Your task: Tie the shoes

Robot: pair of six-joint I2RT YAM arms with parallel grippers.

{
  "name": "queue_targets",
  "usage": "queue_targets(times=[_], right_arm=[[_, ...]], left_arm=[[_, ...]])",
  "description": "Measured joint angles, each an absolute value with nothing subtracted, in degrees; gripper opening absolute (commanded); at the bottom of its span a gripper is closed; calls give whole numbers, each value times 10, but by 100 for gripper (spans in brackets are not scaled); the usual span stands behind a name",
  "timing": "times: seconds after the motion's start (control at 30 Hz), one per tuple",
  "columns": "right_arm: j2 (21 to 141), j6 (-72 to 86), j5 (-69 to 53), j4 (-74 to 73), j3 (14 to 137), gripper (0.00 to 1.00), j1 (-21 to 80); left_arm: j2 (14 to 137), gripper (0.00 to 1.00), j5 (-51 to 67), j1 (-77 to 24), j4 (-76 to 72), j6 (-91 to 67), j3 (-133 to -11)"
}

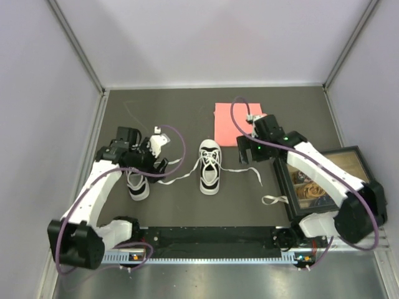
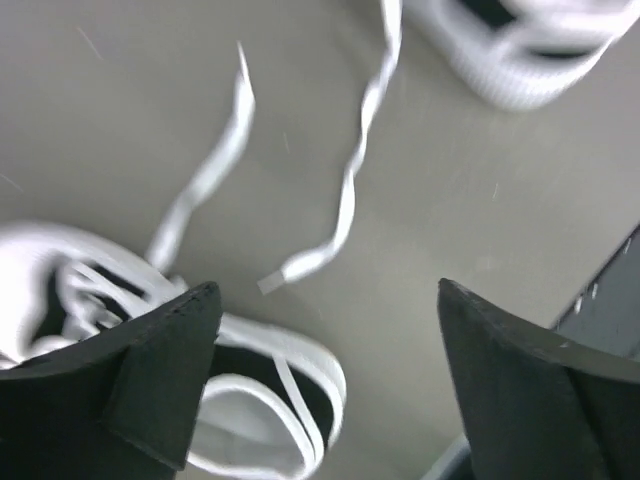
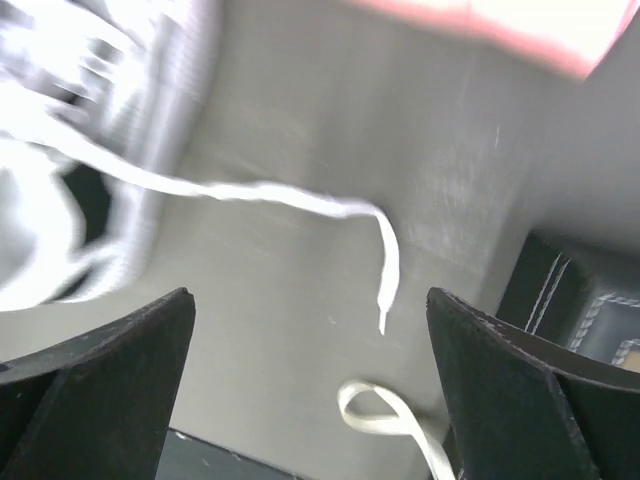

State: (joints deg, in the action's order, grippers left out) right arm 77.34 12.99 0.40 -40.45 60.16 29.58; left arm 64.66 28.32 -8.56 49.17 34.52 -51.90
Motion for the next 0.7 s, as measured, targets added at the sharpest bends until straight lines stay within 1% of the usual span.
queue_targets(times=[0.13,0.2,0.3,0.33,0.37,0.4,0.5,0.53,0.6,0.63,0.7], right_arm=[[669,131,-6,-342,604,99,296],[612,134,-5,-290,605,99,296],[583,151,10,-241,614,99,296],[584,154,12,-230,621,99,296],[594,146,5,-226,633,99,295],[604,141,-3,-223,643,99,295],[667,114,-49,-226,677,99,295],[686,107,-61,-230,679,99,295],[717,97,-81,-250,677,99,295],[727,92,-90,-256,670,99,295],[736,85,-104,-274,648,99,295]], left_arm=[[567,98,331,-86,422,312,-518],[533,98,364,-86,355,291,-502],[532,98,400,-96,316,303,-492],[543,97,410,-105,308,315,-492],[557,94,418,-113,304,329,-492],[571,86,423,-119,303,341,-492],[650,73,427,-143,302,395,-491],[675,66,426,-150,301,414,-491],[715,61,425,-163,300,449,-486],[730,57,422,-171,297,461,-482],[755,55,422,-184,289,482,-475]])
